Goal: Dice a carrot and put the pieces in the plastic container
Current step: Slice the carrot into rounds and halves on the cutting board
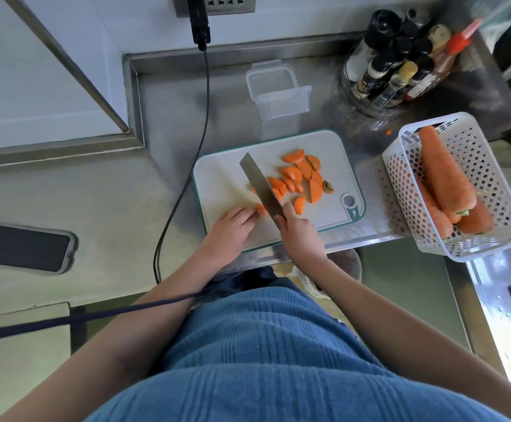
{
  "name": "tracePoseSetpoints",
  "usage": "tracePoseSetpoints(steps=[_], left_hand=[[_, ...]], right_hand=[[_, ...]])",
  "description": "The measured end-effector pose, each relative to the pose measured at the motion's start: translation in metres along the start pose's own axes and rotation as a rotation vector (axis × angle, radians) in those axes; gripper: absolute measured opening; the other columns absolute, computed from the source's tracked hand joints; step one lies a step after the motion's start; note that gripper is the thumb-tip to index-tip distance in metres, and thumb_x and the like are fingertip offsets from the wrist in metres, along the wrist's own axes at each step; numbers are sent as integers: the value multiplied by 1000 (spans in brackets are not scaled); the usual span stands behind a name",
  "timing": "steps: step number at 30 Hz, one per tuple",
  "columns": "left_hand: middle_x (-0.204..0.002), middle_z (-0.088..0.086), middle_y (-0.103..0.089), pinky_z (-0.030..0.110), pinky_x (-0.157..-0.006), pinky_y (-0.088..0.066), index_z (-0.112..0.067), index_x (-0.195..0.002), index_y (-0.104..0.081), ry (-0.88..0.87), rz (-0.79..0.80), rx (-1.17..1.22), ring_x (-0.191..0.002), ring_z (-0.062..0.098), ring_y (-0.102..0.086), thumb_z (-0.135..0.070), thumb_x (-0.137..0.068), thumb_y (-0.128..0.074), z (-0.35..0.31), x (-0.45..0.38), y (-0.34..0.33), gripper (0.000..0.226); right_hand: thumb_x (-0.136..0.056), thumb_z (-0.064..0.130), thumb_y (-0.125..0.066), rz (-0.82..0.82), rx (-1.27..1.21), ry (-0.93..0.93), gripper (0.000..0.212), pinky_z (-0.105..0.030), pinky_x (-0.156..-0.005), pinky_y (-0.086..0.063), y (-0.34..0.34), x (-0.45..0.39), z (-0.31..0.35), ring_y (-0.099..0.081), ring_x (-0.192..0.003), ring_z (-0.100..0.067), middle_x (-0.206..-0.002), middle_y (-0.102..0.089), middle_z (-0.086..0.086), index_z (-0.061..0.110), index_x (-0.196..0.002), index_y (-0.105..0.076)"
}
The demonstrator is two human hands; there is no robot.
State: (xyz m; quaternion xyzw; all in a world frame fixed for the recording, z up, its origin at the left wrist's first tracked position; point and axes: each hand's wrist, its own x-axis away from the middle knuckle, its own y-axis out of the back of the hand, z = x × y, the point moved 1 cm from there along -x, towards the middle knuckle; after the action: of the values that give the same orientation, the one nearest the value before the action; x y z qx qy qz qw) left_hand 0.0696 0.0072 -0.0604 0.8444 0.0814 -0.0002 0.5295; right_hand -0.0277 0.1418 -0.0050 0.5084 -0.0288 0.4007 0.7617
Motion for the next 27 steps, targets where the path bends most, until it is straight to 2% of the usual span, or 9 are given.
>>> tracePoseSetpoints(steps=[2,8,12,19,23,27], left_hand=[[-111,10,-63,42,-82,-53,0,-116,-63,7,5,5,-105,23,-44,3,-69,-72,3,3,0,48],[-112,10,-63,40,-80,-52,0,-110,-65,11,14,-5,-107,23,-43,3,-65,-74,5,4,1,46],[-112,9,-63,38,-80,-49,-1,-106,-67,5,12,-21,-107,22,-42,1,-65,-75,5,4,2,42],[-109,9,-64,39,-79,-50,0,-102,-67,8,4,-1,-106,22,-42,2,-64,-75,4,3,4,39],[-109,9,-63,40,-79,-51,0,-104,-67,5,11,-7,-106,22,-43,1,-68,-74,2,2,5,37],[-119,7,-62,35,-86,-47,-1,-114,-64,-51,33,-56,-112,19,-43,-6,-73,-62,-3,1,9,41]], right_hand=[[-103,35,-32,-15,13,8,19,-44,-66,-48,0,4,2,-58,-78,-42,-89,-62,-23,16,-104,-35],[-103,35,-31,-11,21,10,25,-43,-65,-48,-3,2,8,-59,-80,-41,-90,-62,-22,15,-116,-37],[-103,36,-29,14,77,5,26,-49,-71,-52,-5,1,9,-60,-81,-42,-90,-62,-22,15,-119,-34],[-103,18,-33,22,214,-9,20,-37,-61,-43,-23,-6,8,-62,-82,-40,-89,-62,-21,11,-122,-31],[-104,28,-31,28,160,-16,24,-39,-62,-44,-19,-8,7,-60,-82,-40,-90,-62,-21,11,-120,-33],[-103,32,-33,58,72,-3,24,-43,-69,-49,-7,-11,6,-59,-83,-39,-93,-61,-21,12,-116,-38]])
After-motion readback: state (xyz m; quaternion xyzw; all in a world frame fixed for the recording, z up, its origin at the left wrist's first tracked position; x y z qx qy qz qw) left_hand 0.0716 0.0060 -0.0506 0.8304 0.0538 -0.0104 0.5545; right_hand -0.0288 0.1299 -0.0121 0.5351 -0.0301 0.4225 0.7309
